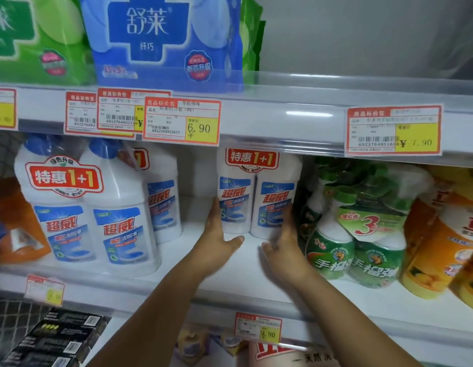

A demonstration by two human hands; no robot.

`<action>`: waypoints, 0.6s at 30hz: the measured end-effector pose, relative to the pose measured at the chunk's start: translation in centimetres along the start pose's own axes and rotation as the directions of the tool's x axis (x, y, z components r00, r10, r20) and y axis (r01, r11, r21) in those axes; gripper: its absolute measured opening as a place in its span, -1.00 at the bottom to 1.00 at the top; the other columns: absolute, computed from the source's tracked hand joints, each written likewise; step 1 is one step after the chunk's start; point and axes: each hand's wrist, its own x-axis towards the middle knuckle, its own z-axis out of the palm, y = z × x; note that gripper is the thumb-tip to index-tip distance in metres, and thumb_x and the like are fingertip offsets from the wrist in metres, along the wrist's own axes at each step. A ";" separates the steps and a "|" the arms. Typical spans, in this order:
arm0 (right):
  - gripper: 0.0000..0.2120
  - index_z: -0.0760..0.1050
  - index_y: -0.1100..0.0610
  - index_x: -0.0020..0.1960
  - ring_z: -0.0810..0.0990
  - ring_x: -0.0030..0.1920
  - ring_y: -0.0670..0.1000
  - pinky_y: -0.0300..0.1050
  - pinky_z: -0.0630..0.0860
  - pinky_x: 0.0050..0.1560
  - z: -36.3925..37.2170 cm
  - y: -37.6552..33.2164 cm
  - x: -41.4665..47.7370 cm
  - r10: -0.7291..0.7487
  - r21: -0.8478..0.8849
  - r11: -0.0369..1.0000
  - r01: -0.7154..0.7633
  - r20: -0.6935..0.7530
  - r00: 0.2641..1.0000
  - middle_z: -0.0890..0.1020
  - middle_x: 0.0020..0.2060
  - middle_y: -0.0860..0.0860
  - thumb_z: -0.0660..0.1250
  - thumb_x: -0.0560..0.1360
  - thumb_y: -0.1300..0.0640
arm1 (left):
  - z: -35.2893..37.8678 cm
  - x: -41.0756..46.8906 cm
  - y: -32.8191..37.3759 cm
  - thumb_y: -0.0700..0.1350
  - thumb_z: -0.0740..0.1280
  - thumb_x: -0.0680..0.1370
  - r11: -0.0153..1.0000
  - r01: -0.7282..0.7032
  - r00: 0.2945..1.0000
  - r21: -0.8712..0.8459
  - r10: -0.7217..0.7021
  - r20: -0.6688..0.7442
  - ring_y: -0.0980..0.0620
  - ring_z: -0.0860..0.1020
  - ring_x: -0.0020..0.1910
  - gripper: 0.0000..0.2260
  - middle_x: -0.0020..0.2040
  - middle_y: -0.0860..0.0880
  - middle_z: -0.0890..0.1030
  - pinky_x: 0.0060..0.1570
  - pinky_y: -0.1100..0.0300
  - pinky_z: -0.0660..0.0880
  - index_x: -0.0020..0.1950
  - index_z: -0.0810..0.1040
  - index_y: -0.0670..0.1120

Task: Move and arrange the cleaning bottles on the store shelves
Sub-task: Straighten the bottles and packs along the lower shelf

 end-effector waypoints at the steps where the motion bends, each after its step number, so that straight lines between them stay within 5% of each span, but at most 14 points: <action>1: -0.08 -0.29 0.02 0.53 -0.02 0.53 0.00 0.01 0.02 0.52 0.1 0.2 0.2 0.001 -0.009 1.000 -0.001 -0.007 1.000 -0.09 0.55 -0.02 0.30 0.46 0.24 | 0.1 0.2 -0.1 -0.08 0.37 0.48 1.000 0.001 1.000 0.003 -0.001 0.001 0.01 0.20 0.44 -0.14 0.52 0.18 0.02 0.42 -0.03 0.20 0.40 -0.25 0.37; 13: -0.10 -0.33 0.00 0.53 -0.08 0.54 0.01 0.01 0.00 0.52 0.0 0.8 0.9 0.092 -0.049 0.995 -0.091 0.010 0.996 -0.15 0.55 -0.02 0.30 0.50 0.18 | 0.1 0.9 0.0 -0.08 0.38 0.48 0.999 -0.038 0.999 -0.002 0.038 -0.001 0.10 0.23 0.42 -0.18 0.50 0.16 0.14 0.39 0.08 0.21 0.44 -0.16 0.31; 18: -0.19 -0.23 0.03 0.55 -0.02 0.54 0.10 0.00 0.03 0.51 0.1 -1.1 -1.3 0.166 -0.099 0.982 -0.163 0.016 0.986 -0.08 0.55 0.10 0.26 0.53 0.15 | -1.8 -2.7 0.7 0.01 0.28 0.53 0.936 -0.044 0.999 0.349 0.050 -0.009 0.08 0.20 0.45 -0.42 0.51 0.08 0.17 0.36 0.21 0.13 0.49 0.09 0.11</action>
